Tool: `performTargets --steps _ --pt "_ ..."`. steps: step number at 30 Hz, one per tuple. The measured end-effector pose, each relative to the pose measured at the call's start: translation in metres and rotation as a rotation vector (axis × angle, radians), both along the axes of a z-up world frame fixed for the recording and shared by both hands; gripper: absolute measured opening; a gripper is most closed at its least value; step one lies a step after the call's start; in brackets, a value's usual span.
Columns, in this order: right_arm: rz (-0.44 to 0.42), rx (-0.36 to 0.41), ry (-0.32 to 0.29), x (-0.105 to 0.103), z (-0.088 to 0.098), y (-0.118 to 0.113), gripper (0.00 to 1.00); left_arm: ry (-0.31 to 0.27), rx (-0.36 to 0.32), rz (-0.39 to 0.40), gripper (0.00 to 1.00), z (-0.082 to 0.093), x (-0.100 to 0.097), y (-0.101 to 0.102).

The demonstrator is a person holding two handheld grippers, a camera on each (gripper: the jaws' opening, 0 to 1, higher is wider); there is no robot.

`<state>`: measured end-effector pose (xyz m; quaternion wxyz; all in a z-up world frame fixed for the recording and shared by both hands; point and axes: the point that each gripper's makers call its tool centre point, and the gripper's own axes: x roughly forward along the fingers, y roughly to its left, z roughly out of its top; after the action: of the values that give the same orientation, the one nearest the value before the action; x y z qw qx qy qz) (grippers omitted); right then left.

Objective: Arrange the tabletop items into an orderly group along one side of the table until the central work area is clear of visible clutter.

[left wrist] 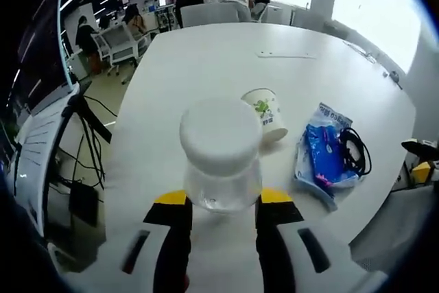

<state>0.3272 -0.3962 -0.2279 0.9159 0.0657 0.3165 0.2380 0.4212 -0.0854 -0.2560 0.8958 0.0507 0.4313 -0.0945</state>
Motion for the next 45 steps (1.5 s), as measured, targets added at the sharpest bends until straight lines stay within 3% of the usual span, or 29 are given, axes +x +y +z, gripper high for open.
performTargets --steps 21,27,34,45 --pt "0.020 -0.005 0.001 0.000 0.001 0.009 0.64 -0.017 -0.025 0.052 0.35 0.001 0.002 -0.002" --pt "0.021 -0.010 0.001 0.000 0.001 0.007 0.64 -0.035 -0.042 -0.021 0.39 0.005 0.005 -0.003" --pt "0.008 -0.005 -0.004 0.000 0.001 0.005 0.64 -0.103 -0.034 -0.197 0.45 0.013 0.011 -0.009" --pt "0.004 -0.003 -0.002 -0.001 0.002 0.004 0.64 -0.121 -0.057 -0.281 0.49 0.013 0.013 -0.004"
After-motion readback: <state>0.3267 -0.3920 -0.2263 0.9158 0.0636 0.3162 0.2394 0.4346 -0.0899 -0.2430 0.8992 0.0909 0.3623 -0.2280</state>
